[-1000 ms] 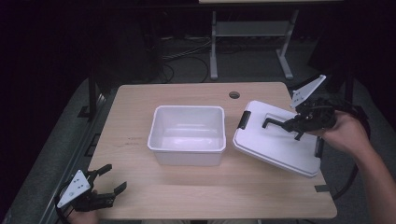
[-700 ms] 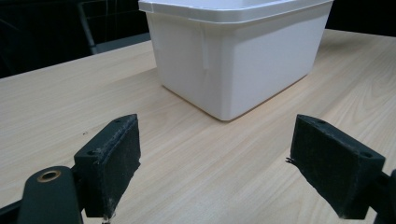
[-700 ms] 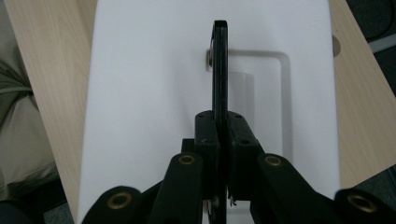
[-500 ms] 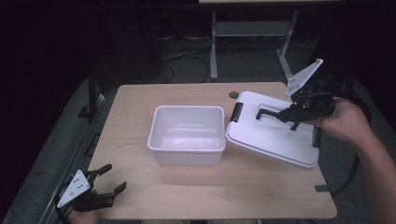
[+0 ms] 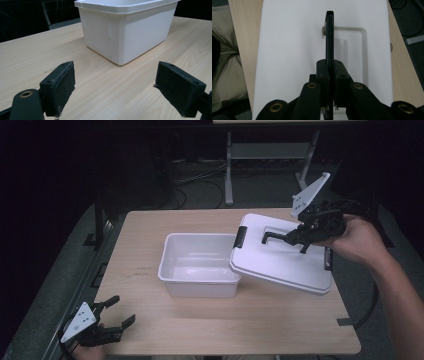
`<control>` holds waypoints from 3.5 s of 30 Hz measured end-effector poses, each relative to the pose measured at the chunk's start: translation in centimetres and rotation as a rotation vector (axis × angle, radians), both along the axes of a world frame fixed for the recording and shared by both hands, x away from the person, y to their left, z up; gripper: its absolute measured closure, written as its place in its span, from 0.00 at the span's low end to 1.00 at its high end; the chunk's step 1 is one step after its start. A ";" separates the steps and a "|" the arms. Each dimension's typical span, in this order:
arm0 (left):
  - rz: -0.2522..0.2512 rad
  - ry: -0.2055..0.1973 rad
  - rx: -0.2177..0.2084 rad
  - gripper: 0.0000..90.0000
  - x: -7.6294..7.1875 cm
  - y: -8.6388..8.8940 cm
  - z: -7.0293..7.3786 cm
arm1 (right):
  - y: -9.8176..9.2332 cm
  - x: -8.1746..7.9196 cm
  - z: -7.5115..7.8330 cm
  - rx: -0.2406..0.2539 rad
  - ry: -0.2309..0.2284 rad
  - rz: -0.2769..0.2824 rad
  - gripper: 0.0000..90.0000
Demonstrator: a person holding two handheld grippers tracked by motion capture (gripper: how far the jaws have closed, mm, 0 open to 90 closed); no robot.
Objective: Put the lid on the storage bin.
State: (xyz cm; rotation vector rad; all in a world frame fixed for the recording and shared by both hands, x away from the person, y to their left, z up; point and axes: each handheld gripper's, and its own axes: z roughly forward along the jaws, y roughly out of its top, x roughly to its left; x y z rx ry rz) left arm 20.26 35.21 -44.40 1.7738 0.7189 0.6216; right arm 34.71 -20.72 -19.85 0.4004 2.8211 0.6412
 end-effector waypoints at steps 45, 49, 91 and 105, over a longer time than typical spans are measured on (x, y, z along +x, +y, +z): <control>0.002 -0.003 -0.010 0.17 0.0 0.2 0.0 | 10.0 2.8 -1.1 0.009 0.017 0.175 0.94; 0.003 -0.003 -0.011 0.17 -0.1 0.2 0.1 | 10.6 2.9 -1.3 0.011 0.018 0.183 0.94; 0.003 -0.005 -0.021 0.17 -0.1 0.4 0.1 | 16.0 4.6 -2.3 0.013 0.035 0.241 0.94; 0.005 -0.007 -0.020 0.17 0.0 0.5 0.0 | 17.4 5.8 -3.9 0.018 0.058 0.254 0.94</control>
